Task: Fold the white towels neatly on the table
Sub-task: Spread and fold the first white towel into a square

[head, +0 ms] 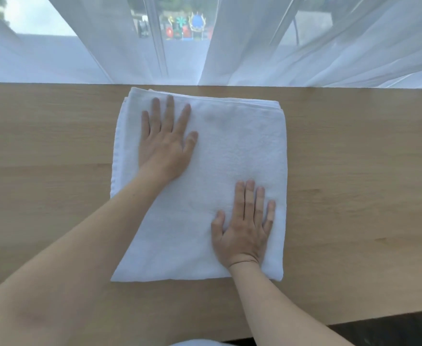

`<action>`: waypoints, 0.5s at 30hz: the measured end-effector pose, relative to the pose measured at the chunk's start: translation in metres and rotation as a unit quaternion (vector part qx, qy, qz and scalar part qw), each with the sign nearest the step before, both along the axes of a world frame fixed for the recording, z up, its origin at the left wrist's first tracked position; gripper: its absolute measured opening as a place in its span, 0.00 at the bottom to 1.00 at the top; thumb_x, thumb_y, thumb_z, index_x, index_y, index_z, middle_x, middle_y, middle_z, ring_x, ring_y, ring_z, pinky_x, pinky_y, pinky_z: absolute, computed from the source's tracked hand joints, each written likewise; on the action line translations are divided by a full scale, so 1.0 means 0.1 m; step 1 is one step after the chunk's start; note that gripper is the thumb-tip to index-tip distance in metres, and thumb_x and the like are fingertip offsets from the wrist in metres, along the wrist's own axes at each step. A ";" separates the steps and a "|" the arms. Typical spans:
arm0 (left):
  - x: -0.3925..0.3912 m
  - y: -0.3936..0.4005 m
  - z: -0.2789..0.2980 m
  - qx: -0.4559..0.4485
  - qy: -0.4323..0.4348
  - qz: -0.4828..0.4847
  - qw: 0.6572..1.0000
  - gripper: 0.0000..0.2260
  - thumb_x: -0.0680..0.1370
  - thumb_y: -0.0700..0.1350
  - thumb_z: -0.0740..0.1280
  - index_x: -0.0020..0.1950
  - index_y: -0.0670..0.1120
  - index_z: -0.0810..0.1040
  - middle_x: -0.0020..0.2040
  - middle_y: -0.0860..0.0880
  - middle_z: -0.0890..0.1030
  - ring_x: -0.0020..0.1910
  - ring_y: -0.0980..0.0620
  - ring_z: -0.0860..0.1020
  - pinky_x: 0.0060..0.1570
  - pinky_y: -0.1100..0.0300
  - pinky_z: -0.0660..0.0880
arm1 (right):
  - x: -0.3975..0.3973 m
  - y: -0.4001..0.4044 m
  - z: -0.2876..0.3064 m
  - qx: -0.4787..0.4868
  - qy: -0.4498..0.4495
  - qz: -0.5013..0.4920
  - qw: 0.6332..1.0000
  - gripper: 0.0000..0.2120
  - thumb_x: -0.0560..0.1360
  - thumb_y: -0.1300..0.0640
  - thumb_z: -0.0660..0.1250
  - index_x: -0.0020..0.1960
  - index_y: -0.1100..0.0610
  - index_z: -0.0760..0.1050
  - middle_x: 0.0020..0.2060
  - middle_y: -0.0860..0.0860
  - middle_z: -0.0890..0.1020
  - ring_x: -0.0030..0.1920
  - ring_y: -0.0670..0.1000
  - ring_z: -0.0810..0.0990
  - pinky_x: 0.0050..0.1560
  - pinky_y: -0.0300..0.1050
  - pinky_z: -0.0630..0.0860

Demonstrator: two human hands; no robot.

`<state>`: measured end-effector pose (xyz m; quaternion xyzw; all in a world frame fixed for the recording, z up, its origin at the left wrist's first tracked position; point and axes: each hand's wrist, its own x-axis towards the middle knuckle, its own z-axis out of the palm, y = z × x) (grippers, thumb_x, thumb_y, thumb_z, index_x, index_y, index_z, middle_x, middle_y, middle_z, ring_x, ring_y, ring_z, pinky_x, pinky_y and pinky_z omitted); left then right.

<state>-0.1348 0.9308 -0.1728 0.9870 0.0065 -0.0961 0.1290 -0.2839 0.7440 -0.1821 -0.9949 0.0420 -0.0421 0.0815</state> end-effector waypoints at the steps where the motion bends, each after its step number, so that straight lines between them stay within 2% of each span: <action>1: -0.28 -0.08 0.01 -0.005 -0.011 -0.014 1.000 0.29 0.82 0.62 0.43 0.82 0.55 0.46 0.83 0.48 0.43 0.81 0.46 0.39 0.77 0.47 0.35 | 0.00 0.00 0.00 0.001 0.000 0.001 1.000 0.35 0.76 0.45 0.56 0.80 0.59 0.59 0.79 0.55 0.60 0.80 0.57 0.55 0.78 0.63 0.50; 4: -1.16 -0.37 0.01 -0.013 -0.031 -0.046 0.998 0.29 0.83 0.60 0.48 0.83 0.52 0.49 0.83 0.47 0.47 0.81 0.45 0.44 0.79 0.44 0.43 | 0.01 -0.01 -0.01 0.003 0.002 0.005 1.000 0.34 0.77 0.46 0.56 0.80 0.59 0.58 0.79 0.55 0.60 0.80 0.57 0.54 0.78 0.64 0.50; 7: -1.78 -0.49 -0.05 0.010 -0.044 -0.036 0.998 0.29 0.83 0.58 0.51 0.83 0.51 0.50 0.83 0.47 0.47 0.81 0.45 0.46 0.78 0.43 0.48 | 0.00 -0.01 -0.01 0.005 0.006 0.010 1.000 0.34 0.77 0.47 0.55 0.80 0.59 0.57 0.80 0.55 0.59 0.80 0.57 0.53 0.78 0.64 0.49; 11: -1.94 -0.44 -0.08 0.023 -0.057 -0.025 0.998 0.29 0.83 0.58 0.52 0.82 0.52 0.51 0.83 0.49 0.49 0.81 0.46 0.47 0.78 0.43 0.49 | 0.00 -0.01 -0.02 0.011 0.003 0.011 1.000 0.34 0.77 0.47 0.55 0.80 0.59 0.57 0.79 0.55 0.59 0.80 0.57 0.53 0.78 0.64 0.49; 15: -1.87 -0.44 -0.09 0.021 -0.050 -0.022 0.998 0.29 0.82 0.58 0.52 0.82 0.54 0.50 0.83 0.50 0.48 0.81 0.46 0.46 0.78 0.43 0.47 | -0.01 0.00 0.03 0.025 0.018 0.010 0.999 0.33 0.78 0.46 0.53 0.80 0.57 0.57 0.80 0.54 0.59 0.80 0.56 0.53 0.78 0.62 0.48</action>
